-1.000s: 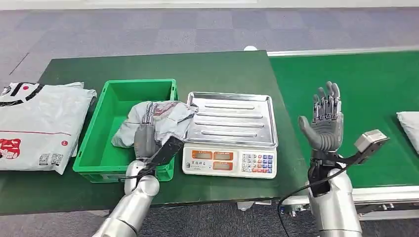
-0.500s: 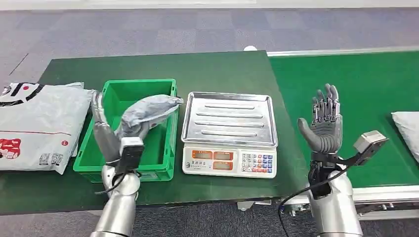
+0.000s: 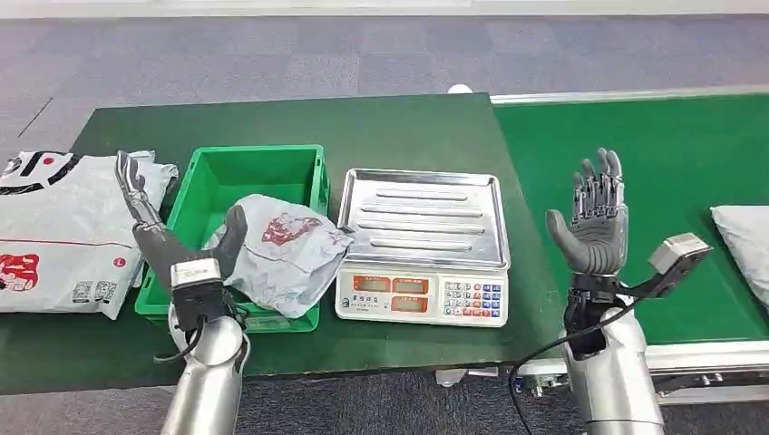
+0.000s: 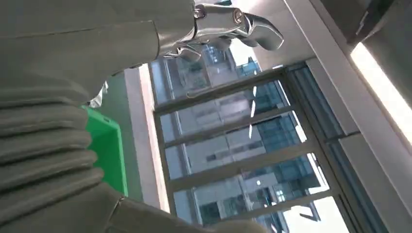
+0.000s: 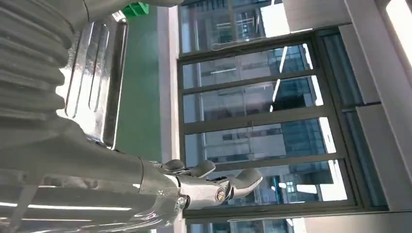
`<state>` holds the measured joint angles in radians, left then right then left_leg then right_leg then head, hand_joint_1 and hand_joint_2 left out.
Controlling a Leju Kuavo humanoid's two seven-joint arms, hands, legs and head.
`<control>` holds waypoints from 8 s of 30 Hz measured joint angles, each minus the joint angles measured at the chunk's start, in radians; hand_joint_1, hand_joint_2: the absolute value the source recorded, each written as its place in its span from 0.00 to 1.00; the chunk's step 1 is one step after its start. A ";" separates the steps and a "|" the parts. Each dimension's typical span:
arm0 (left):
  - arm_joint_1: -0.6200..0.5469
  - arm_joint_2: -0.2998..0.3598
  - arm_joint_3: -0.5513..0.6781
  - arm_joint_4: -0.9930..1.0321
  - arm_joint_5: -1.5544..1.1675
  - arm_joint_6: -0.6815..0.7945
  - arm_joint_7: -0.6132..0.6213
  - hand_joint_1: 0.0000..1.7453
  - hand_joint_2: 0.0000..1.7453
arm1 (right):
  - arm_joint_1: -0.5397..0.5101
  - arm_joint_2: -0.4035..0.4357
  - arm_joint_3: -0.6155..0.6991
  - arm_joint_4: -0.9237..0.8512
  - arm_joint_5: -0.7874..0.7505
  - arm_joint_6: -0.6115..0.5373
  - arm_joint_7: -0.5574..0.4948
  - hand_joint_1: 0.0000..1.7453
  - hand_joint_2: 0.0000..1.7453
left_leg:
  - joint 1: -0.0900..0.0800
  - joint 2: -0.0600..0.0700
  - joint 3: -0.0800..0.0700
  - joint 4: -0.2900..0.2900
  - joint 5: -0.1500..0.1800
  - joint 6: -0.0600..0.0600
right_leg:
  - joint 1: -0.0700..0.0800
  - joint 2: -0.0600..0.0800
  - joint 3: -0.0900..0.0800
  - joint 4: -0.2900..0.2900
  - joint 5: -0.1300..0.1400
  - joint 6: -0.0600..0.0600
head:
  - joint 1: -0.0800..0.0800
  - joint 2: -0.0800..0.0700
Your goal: Moved the parcel from conveyor to table for the left to box.
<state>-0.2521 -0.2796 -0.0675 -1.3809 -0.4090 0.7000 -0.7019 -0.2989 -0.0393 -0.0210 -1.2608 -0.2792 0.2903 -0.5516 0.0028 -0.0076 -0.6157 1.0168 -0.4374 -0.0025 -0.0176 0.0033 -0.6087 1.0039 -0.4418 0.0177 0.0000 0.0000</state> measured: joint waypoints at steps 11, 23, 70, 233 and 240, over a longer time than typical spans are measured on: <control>0.005 0.027 -0.063 0.006 0.122 -0.003 0.000 0.00 0.00 | 0.000 -0.004 0.001 0.008 -0.002 -0.010 -0.003 0.00 1.00 | 0.000 0.000 0.000 0.000 0.000 0.000 | 0.000 0.000 0.000 0.000 0.000 0.000 | 0.000 0.000; 0.002 0.095 -0.200 -0.006 0.418 -0.522 0.000 0.00 0.00 | -0.040 -0.012 0.010 0.050 -0.008 -0.006 -0.009 0.00 1.00 | 0.000 0.000 0.000 0.000 0.000 0.000 | 0.000 0.000 0.000 0.000 0.000 0.000 | 0.000 0.000; -0.046 0.111 -0.312 0.204 0.397 -0.951 0.000 0.00 1.00 | -0.249 -0.304 -0.096 0.804 0.968 -0.867 0.541 0.00 1.00 | 0.000 -0.002 -0.001 0.001 -0.001 0.001 | 0.000 -0.002 0.000 0.000 0.000 0.001 | 0.000 0.000; -0.050 0.105 -0.312 0.226 0.375 -0.903 0.000 0.00 1.00 | -0.287 -0.227 -0.257 0.783 1.017 -0.818 0.147 1.00 1.00 | 0.000 -0.003 -0.002 0.000 -0.001 0.001 | 0.000 -0.003 0.000 0.000 0.000 0.001 | 0.000 0.000; -0.053 0.105 -0.312 0.226 0.375 -0.904 0.000 0.00 1.00 | -0.187 -0.153 -0.271 0.506 0.894 -0.880 -0.056 1.00 1.00 | 0.000 -0.004 -0.002 0.000 -0.001 0.001 | 0.000 -0.004 0.000 0.000 -0.002 0.001 | 0.000 0.000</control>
<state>-0.3053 -0.1743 -0.3799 -1.1551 -0.0339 -0.2045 -0.7015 -0.4863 -0.1923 -0.2922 -0.7547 0.6147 -0.5901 -0.6080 0.0024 -0.0114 -0.6176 1.0173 -0.4384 -0.0010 -0.0179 -0.0002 -0.6090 1.0040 -0.4434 0.0187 0.0000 0.0000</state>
